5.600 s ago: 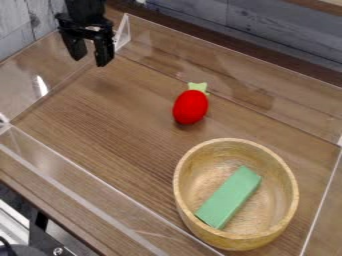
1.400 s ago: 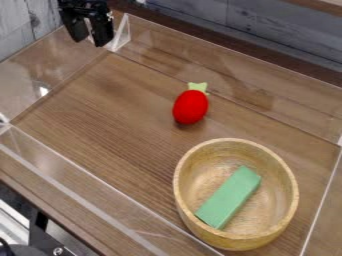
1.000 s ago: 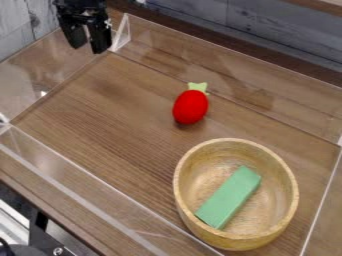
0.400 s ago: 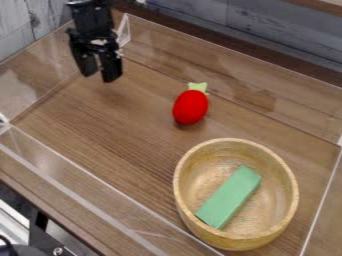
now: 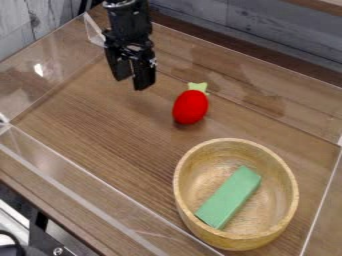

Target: Move the red object to the right side of the table

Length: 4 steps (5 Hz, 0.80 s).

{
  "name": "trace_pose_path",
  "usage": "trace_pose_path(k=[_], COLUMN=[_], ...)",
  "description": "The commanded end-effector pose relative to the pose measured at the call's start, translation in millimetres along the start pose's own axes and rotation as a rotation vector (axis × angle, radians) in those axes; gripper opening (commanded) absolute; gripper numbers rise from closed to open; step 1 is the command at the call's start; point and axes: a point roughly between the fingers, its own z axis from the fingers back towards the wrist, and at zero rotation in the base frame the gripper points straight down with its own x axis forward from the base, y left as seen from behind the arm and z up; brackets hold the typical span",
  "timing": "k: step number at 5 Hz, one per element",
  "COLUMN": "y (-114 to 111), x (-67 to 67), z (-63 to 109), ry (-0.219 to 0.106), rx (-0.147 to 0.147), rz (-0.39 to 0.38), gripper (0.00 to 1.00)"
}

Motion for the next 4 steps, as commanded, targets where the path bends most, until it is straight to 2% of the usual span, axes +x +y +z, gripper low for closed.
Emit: trace_pose_path(k=[1, 2, 3, 4], y=[-16.2, -31.3, -47.5, -54.8], x=[11.5, 20.0, 28.3, 30.7], z=[20.2, 12.7, 6.1, 0.7], ry=[-0.064, -0.062, -0.067, -0.069], rx=[0.048, 0.051, 0.058, 0.057], rz=[-0.073, -0.129, -0.159, -0.169], gripper=[1.00, 1.00, 1.00, 1.00])
